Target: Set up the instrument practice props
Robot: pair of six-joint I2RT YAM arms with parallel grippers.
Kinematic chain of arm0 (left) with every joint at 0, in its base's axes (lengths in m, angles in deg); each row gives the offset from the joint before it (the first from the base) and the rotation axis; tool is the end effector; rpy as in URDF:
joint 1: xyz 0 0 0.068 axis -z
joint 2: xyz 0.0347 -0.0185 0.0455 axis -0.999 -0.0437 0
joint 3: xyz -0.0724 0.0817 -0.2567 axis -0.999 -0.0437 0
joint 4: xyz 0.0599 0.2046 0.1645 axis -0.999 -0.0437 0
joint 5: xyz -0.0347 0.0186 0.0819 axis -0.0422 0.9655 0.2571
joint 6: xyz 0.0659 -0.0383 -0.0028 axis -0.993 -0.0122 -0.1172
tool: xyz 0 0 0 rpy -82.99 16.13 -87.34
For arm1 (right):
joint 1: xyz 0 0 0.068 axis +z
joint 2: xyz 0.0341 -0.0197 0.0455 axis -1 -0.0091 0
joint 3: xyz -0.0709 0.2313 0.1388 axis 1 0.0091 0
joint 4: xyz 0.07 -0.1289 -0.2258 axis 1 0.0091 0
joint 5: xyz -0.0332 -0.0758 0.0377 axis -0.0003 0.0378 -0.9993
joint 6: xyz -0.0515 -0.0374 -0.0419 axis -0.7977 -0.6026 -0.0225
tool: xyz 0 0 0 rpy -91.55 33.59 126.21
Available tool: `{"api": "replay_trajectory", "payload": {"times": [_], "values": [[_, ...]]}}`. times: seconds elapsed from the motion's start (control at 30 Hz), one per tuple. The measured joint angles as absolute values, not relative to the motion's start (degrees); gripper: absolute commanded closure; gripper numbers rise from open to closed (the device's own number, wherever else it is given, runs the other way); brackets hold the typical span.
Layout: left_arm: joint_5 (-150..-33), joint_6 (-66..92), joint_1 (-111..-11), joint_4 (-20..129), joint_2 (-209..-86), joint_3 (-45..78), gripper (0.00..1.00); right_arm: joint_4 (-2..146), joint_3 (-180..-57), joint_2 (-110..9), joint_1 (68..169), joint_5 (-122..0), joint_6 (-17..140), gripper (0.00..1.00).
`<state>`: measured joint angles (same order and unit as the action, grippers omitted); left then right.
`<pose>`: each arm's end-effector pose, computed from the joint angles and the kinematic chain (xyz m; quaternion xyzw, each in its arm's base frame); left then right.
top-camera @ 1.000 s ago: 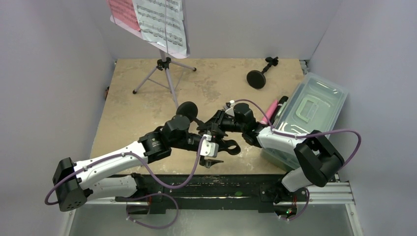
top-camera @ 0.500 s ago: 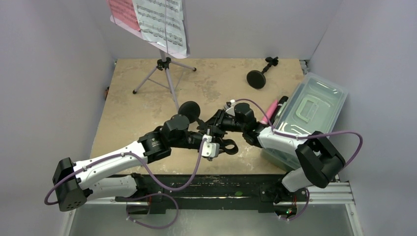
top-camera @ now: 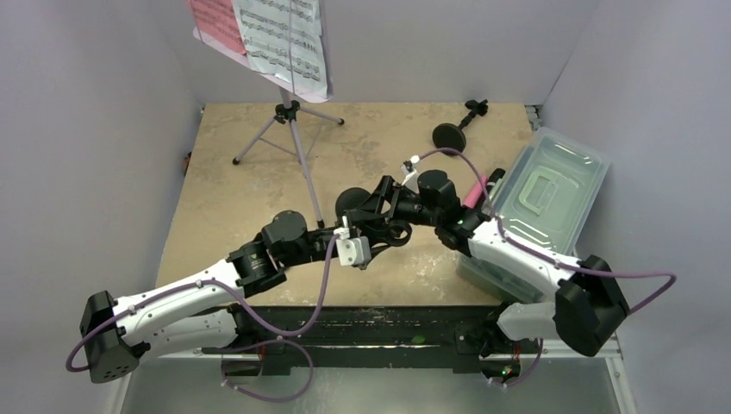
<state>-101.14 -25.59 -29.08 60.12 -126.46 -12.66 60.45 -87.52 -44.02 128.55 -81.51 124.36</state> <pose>0.1187 -0.2314 0.3327 0.5677 0.4583 -0.2941 0.6174 0.2314 0.2271 0.2570 0.0731 0.7994 0.5725 0.1669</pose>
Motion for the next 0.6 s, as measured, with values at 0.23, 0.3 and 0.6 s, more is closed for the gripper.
{"api": "replay_trajectory", "payload": {"times": [0.23, 0.3, 0.6], "values": [[-94.0, -12.6, -28.6, 79.2, -123.3, -23.5, 1.0, 84.8, -100.2, -38.8, 128.7, -56.6, 100.7, 0.05], [-91.5, -9.9, -28.7, 82.2, -123.7, -25.2, 1.0, 90.5, -104.3, -38.5, 128.3, -47.6, 95.5, 0.02], [-82.6, -1.7, -29.0, 86.4, -124.4, -26.4, 1.0, 107.2, -112.1, -50.5, 128.2, -22.3, 95.6, 0.01]]}}
